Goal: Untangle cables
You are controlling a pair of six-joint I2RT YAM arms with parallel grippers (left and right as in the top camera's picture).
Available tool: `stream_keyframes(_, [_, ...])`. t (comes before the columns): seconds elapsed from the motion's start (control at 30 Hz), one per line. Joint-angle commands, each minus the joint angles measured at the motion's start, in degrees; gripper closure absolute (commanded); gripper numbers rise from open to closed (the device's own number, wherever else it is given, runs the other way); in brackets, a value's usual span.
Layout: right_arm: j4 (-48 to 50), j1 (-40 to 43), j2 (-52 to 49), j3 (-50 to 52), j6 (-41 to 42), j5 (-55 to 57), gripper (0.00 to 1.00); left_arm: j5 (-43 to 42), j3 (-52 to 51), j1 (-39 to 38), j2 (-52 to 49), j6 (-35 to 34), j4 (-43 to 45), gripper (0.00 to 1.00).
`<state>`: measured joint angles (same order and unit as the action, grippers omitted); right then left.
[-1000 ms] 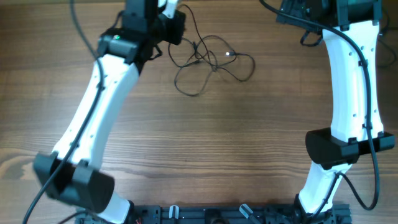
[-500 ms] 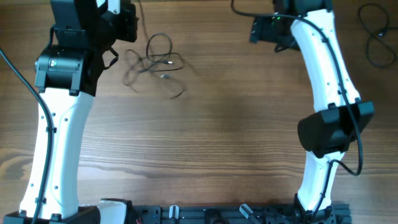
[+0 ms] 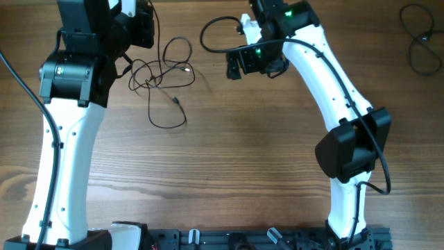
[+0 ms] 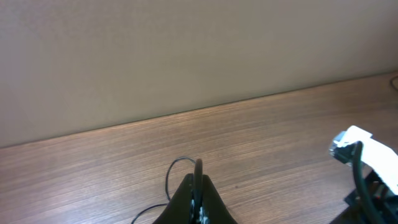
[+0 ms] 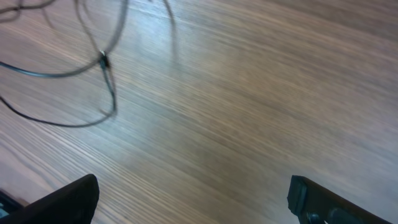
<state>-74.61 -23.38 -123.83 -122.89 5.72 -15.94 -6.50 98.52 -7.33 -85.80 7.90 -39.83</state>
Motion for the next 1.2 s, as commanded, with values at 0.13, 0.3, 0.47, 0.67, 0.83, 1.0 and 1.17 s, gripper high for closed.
stream_keyframes(0.13, [3.8,-0.09,-0.48,6.45,-4.2,-2.36,0.01,-1.77,0.13,-1.55,0.63,0.7,0.59,0.96])
stream_keyframes(0.3, [11.23,-0.31,-0.48,12.55,-17.66,-9.84,0.0,-1.77,0.13,-2.21,0.61,0.7,1.07,0.96])
stream_keyframes(0.47, [17.88,-0.31,-0.48,17.29,-29.11,-18.01,0.0,-1.79,0.13,-2.21,0.61,0.7,0.81,0.96])
stream_keyframes(0.67, [28.13,-0.31,-0.57,23.67,-36.17,-26.95,0.0,-2.43,0.13,-2.21,0.61,0.68,0.72,0.96])
stream_keyframes(0.83, [34.21,-0.66,-0.79,27.91,-37.29,-33.33,0.0,-6.69,0.13,-2.21,0.61,0.55,0.55,0.96])
stream_keyframes(1.0, [37.68,-2.93,-1.51,28.74,-41.57,-41.2,0.0,-8.35,0.13,-2.21,0.5,-0.85,0.5,0.95])
stream_keyframes(1.17, [42.75,-6.56,-1.55,28.74,-41.48,-41.57,0.0,-11.98,0.13,-2.21,0.5,-0.9,0.5,0.95])
